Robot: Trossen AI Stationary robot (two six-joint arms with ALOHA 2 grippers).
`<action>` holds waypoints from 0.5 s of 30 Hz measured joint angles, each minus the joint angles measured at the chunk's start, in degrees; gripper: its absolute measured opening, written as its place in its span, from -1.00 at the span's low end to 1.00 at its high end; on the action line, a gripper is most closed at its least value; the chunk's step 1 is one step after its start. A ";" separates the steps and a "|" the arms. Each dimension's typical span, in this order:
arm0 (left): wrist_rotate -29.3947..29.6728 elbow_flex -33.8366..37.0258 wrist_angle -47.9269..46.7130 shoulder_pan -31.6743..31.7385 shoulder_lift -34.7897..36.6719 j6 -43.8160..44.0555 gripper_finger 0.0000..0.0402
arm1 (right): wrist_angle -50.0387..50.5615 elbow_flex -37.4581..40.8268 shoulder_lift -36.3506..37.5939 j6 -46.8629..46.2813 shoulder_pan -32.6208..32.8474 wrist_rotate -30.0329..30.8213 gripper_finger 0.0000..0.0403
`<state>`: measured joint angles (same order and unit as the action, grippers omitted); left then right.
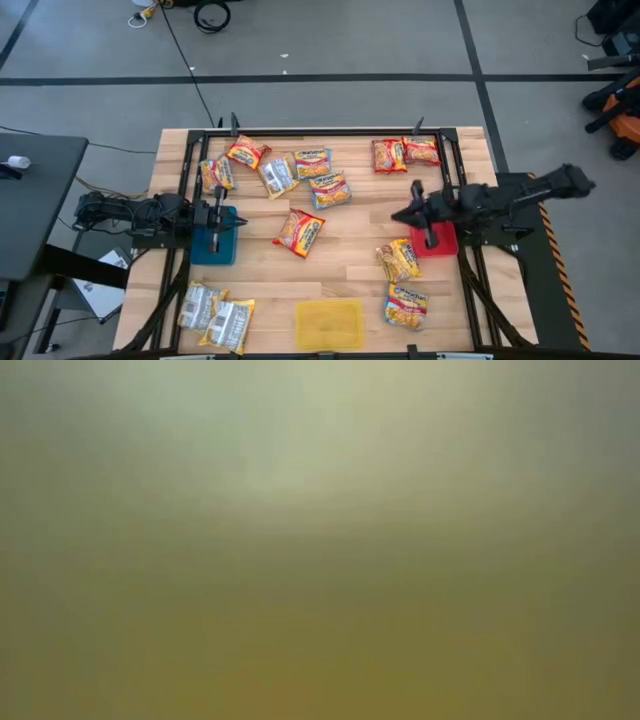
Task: Sort Maruchan noodles
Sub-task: Put the yellow noodle pack into the red bin
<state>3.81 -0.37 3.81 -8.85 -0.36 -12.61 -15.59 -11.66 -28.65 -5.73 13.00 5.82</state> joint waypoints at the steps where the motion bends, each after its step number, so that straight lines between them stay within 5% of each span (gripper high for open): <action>1: 0.00 -0.01 0.01 0.01 0.00 -0.01 -0.88 | 0.60 -1.67 -3.47 -0.68 1.58 0.16 -0.86; 8: 0.00 0.01 0.02 -0.01 0.00 0.01 -0.88 | 13.42 -16.52 -25.70 -8.00 12.81 0.66 -0.97; 15: 0.01 -0.01 0.01 0.00 0.00 0.01 -0.88 | 38.46 -30.61 -43.14 -17.58 19.98 4.42 -0.96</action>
<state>3.82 -0.38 3.82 -8.85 -0.36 -12.60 22.86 -42.27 -71.79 -23.31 32.97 10.23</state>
